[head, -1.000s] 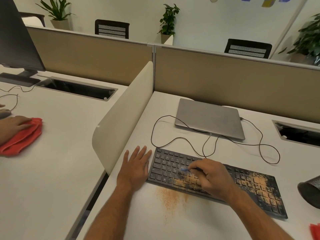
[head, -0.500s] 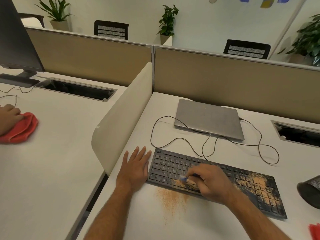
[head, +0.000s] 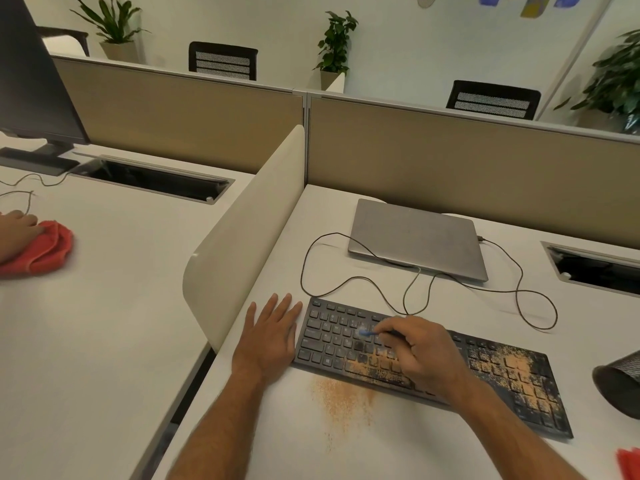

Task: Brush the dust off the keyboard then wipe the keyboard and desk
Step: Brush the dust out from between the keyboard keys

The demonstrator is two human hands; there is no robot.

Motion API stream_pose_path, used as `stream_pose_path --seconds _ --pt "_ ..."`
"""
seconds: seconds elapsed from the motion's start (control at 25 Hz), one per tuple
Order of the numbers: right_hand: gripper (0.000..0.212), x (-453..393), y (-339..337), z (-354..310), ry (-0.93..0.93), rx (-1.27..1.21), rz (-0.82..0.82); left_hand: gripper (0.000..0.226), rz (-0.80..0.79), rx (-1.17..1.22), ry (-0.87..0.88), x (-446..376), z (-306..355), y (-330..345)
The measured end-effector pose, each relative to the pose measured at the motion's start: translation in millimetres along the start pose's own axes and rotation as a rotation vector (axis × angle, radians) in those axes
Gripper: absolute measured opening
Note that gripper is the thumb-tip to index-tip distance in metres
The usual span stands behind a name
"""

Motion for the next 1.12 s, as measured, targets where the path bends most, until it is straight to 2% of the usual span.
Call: stream_pose_path --seconds 0.08,0.2,0.44,0.6,0.68,0.76,0.88,1.0,1.12 --pt "0.026 -0.8 7.3 -1.2 -0.037 0.057 -0.063 0.068 -0.005 -0.01 0.0 0.3 -0.4 0.4" --pt "0.023 2.9 16.6 -0.5 -0.043 0.12 -0.179 0.068 -0.005 -0.015 -0.002 0.6 0.0 -0.3" --pt "0.018 -0.7 2.3 6.8 0.009 0.096 -0.077 0.068 -0.009 -0.014 0.001 0.8 0.9 -1.5" --pt "0.015 7.0 15.1 2.1 -0.03 0.042 -0.177 0.066 0.006 -0.002 0.002 0.7 0.6 -0.9" --pt "0.013 6.3 9.7 2.8 -0.012 -0.029 -0.127 0.067 0.001 -0.006 0.002 0.7 0.3 -1.0" --pt "0.016 6.4 5.7 -1.1 -0.021 0.002 -0.083 0.068 -0.002 -0.011 0.004 1.1 0.6 -1.0" --pt "0.021 10.4 14.7 -8.3 -0.07 0.0 -0.146 0.068 0.002 -0.008 0.006 0.9 0.5 -0.9" --pt "0.019 10.1 13.9 -8.2 -0.04 -0.017 -0.104 0.067 0.002 -0.004 0.003 0.5 -0.3 0.2" --pt "0.019 12.1 16.7 -16.9 -0.111 0.029 -0.162 0.068 -0.002 -0.009 0.0 0.3 -0.3 0.5"
Point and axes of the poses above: each hand's wrist, its own x-axis away from the middle knuckle, its own y-axis out of the palm, z = x × y, the point moved 6 cm from there along -x, towards the middle knuckle, and after that the axes turned 11 degrees about -y, right-handed, at the moved point
